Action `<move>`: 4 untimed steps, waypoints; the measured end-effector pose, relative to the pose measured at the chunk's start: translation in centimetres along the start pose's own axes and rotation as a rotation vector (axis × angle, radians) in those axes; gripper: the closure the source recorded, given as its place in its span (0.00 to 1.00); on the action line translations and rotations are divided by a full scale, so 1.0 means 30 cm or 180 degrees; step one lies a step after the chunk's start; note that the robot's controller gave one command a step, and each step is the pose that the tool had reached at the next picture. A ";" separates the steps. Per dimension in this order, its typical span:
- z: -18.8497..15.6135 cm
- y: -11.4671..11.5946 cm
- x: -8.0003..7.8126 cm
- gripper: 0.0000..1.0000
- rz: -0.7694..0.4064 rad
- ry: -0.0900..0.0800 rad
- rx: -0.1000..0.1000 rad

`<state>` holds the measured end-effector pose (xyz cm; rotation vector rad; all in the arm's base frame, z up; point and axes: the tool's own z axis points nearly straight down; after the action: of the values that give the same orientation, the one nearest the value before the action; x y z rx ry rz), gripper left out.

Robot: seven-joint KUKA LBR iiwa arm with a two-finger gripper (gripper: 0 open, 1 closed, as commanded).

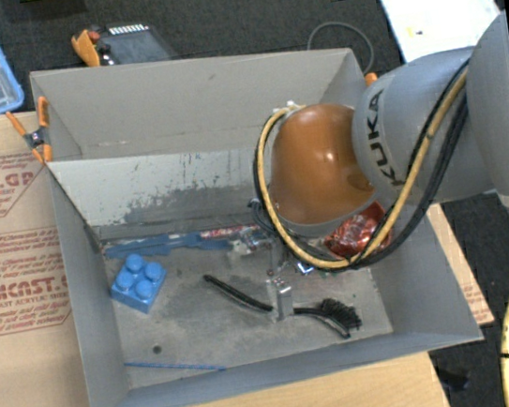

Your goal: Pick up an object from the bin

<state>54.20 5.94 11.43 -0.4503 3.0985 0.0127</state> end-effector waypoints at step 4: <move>0.147 0.004 -0.023 1.00 -0.1022 -0.0010 0.0001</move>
Offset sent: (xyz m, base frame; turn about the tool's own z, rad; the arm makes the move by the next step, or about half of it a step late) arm 0.0472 0.0189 -0.0156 -0.1100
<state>54.87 6.29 7.04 -0.9383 2.9827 0.0100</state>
